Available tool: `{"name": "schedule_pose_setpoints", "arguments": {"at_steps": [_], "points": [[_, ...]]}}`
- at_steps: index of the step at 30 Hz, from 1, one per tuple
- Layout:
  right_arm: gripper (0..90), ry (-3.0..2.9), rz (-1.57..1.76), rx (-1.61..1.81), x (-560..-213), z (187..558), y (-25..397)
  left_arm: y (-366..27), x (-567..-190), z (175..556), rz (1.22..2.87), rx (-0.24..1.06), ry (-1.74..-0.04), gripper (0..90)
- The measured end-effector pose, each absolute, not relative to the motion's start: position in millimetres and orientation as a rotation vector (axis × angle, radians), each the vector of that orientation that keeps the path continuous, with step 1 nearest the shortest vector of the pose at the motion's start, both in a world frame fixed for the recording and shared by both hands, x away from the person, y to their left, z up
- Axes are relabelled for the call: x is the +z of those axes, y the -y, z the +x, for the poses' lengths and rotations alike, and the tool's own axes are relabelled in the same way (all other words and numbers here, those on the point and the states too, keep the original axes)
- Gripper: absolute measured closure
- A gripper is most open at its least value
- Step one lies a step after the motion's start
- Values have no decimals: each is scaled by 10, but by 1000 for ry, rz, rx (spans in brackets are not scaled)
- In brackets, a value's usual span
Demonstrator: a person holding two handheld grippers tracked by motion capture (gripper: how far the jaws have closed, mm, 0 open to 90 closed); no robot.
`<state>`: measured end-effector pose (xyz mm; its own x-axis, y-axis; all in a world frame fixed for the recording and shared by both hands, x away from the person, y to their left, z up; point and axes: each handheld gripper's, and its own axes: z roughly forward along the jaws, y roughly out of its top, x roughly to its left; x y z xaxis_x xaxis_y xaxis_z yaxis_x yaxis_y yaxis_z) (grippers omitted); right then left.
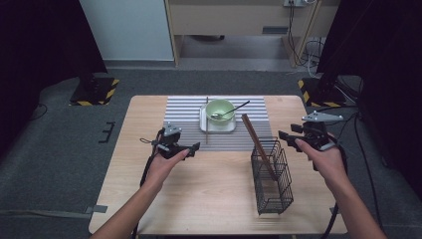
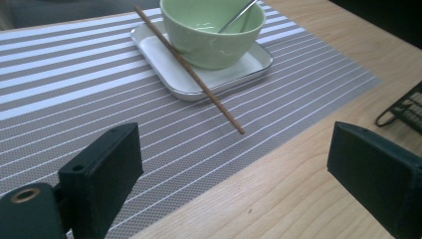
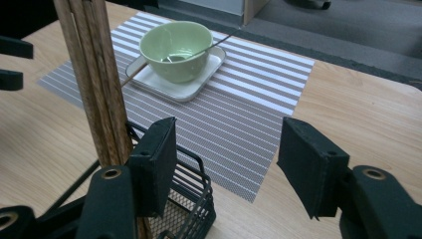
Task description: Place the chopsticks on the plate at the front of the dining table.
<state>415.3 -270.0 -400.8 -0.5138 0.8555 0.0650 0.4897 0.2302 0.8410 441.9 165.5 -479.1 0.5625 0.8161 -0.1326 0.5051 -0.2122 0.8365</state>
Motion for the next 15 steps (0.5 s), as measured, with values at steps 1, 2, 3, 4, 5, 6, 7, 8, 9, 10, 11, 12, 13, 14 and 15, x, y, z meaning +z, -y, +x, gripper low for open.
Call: {"name": "schedule_pose_setpoints", "arguments": {"at_steps": [1, 2, 3, 4, 5, 6, 7, 8, 9, 10, 11, 12, 13, 14, 15], "points": [[422, -2096, 1231, 1208, -3998, 4152, 2699, -1650, -4781, 4428, 1874, 430, -1075, 69], [430, -2096, 1230, 1214, -3991, 4149, 2694, -1647, -4777, 4434, 1869, 433, -1072, 72], [437, -2096, 1228, 1219, -3990, 4147, 2689, -1640, -4775, 4443, 1868, 435, -1074, 73], [448, -2098, 1227, 1226, -3991, 4142, 2677, -1636, -4781, 4447, 1868, 431, -1077, 73], [451, -2102, 1225, 1232, -3995, 4138, 2664, -1630, -4793, 4448, 1866, 427, -1080, 73], [460, -2106, 1219, 1239, -4001, 4135, 2648, -1627, -4804, 4443, 1869, 424, -1079, 73], [473, -2110, 1214, 1241, -4003, 4128, 2627, -1619, -4816, 4438, 1877, 421, -1078, 73], [479, -2114, 1206, 1244, -4004, 4122, 2604, -1608, -4825, 4432, 1883, 421, -1072, 73], [492, -2118, 1195, 1250, -4004, 4117, 2581, -1605, -4828, 4427, 1887, 422, -1069, 74], [503, -2121, 1188, 1254, -4001, 4113, 2564, -1597, -4827, 4417, 1885, 419, -1065, 74], [521, -2125, 1174, 1264, -3994, 4108, 2534, -1590, -4823, 4410, 1882, 419, -1059, 74], [534, -2129, 1162, 1266, -3986, 4104, 2509, -1581, -4811, 4402, 1887, 424, -1048, 74], [554, -2133, 1145, 1268, -3975, 4101, 2480, -1577, -4804, 4399, 1890, 427, -1042, 76], [567, -2136, 1138, 1274, -3967, 4099, 2464, -1573, -4795, 4395, 1890, 429, -1038, 77], [579, -2139, 1126, 1280, -3956, 4098, 2443, -1572, -4788, 4392, 1888, 429, -1037, 78]]}}
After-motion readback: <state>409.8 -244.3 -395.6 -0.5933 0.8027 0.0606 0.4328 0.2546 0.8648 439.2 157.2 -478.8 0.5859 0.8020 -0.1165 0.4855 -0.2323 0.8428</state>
